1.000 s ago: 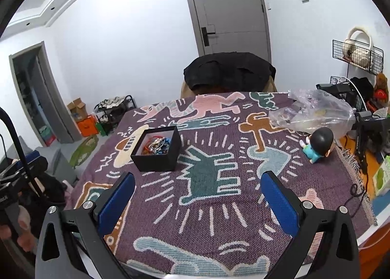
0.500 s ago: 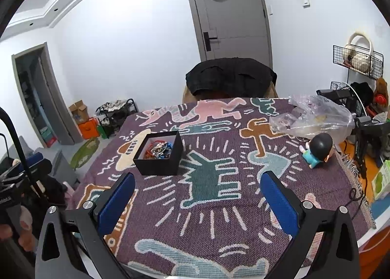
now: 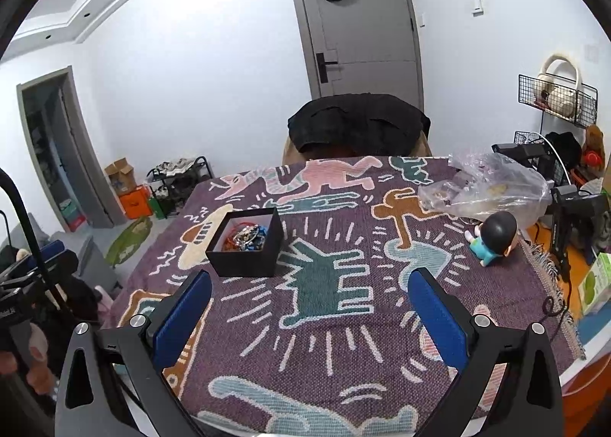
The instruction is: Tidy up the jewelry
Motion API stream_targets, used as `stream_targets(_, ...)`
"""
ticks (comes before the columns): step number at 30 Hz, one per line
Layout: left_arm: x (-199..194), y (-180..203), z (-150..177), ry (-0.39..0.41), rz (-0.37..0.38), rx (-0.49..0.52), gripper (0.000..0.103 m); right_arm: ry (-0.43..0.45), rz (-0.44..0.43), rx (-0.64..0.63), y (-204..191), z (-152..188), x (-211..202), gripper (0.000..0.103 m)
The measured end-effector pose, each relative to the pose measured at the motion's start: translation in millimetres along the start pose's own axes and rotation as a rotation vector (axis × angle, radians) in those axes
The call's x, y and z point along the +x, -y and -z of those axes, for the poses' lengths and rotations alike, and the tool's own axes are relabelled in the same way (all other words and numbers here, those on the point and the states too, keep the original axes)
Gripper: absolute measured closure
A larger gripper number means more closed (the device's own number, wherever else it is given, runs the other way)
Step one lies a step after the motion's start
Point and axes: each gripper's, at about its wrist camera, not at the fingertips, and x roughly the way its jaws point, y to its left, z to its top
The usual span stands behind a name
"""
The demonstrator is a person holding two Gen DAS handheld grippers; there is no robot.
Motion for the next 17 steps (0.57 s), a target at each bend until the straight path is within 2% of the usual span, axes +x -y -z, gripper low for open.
stream_targets(17, -1.1, -1.6, 3.0, 0.017, 0.018, -0.014, 0.0, -0.021, 0.002, 0.01, -0.9, 1.7, 9.2, 0.0)
